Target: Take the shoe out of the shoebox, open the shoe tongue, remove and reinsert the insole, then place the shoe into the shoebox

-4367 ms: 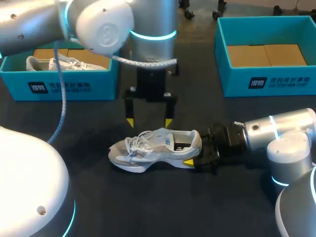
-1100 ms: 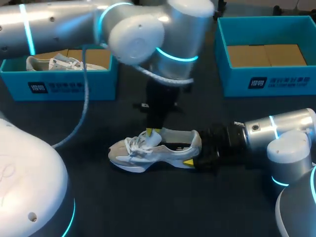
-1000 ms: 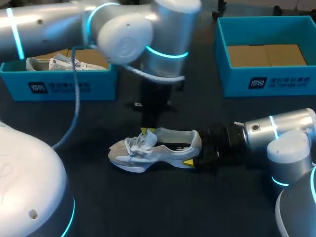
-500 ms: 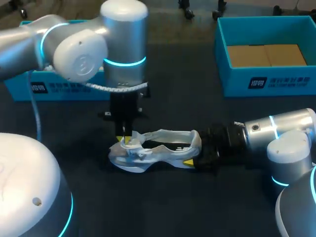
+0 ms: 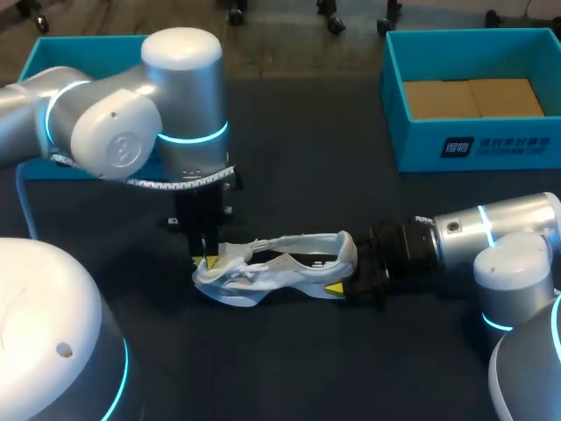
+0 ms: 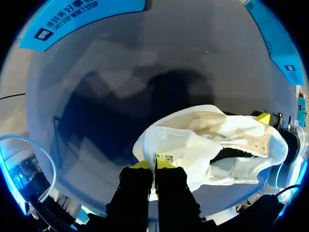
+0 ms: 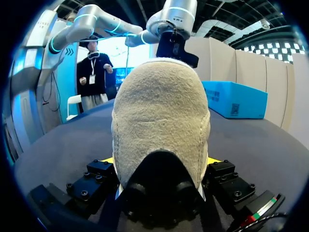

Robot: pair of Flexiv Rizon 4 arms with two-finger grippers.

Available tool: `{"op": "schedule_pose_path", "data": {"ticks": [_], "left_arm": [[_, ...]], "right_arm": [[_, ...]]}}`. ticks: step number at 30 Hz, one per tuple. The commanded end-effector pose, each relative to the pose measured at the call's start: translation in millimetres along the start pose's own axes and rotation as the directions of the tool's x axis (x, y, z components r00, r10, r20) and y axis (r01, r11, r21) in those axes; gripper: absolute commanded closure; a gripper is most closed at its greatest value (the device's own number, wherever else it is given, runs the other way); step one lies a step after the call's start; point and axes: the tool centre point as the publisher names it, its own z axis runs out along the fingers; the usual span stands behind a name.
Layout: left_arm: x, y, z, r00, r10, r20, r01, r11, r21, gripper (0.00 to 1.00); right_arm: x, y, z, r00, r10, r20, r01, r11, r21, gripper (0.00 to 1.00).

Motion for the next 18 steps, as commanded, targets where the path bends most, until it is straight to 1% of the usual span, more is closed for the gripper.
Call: {"op": "schedule_pose_path", "data": {"ticks": [1, 2, 3, 4, 6, 8, 10, 12, 18], "left_arm": [[-1.0, -5.3, -0.6, 1.000, 0.000, 0.014, 0.000, 1.000, -0.007, 0.81], [-2.4, -4.9, -3.6, 1.000, 0.004, 0.016, -0.004, 1.000, -0.004, 0.66], [-3.2, -4.8, -6.1, 1.000, 0.007, 0.016, -0.007, 1.000, 0.000, 0.58], [-4.2, -4.3, -9.2, 1.000, 0.011, 0.013, -0.011, 1.000, 0.002, 0.53], [-5.6, -3.2, -16.2, 1.000, 0.022, 0.010, -0.022, 1.000, 0.016, 0.33], [-6.2, -1.5, -25.0, 0.999, 0.040, -0.004, -0.040, 0.999, 0.017, 0.24], [-5.2, 0.5, -33.7, 0.998, 0.061, -0.017, -0.060, 0.998, 0.031, 0.09], [-2.9, 3.0, -43.8, 0.996, 0.085, -0.031, -0.083, 0.996, 0.044, 0.03], [13.1, 7.4, -70.4, 0.986, 0.156, -0.058, -0.151, 0.985, 0.088, 0.04]], "right_arm": [[0.8, -1.9, 4.3, 1.000, 0.001, 0.000, -0.001, 1.000, 0.006, 1.00], [0.8, -1.9, 4.3, 1.000, 0.001, 0.000, -0.001, 1.000, 0.006, 1.00], [0.8, -1.9, 4.3, 1.000, 0.001, 0.000, -0.001, 1.000, 0.006, 1.00], [0.8, -1.9, 4.3, 1.000, 0.001, 0.000, -0.001, 1.000, 0.006, 1.00], [0.8, -1.9, 4.3, 1.000, 0.001, 0.000, -0.001, 1.000, 0.006, 1.00], [0.8, -1.9, 4.3, 1.000, 0.001, 0.000, -0.001, 1.000, 0.006, 1.00], [0.8, -1.9, 4.3, 1.000, 0.001, 0.000, -0.001, 1.000, 0.006, 1.00], [0.8, -1.9, 4.3, 1.000, 0.001, 0.000, -0.001, 1.000, 0.006, 1.00], [0.8, -1.9, 4.3, 1.000, 0.001, 0.000, -0.001, 1.000, 0.006, 1.00]]}}
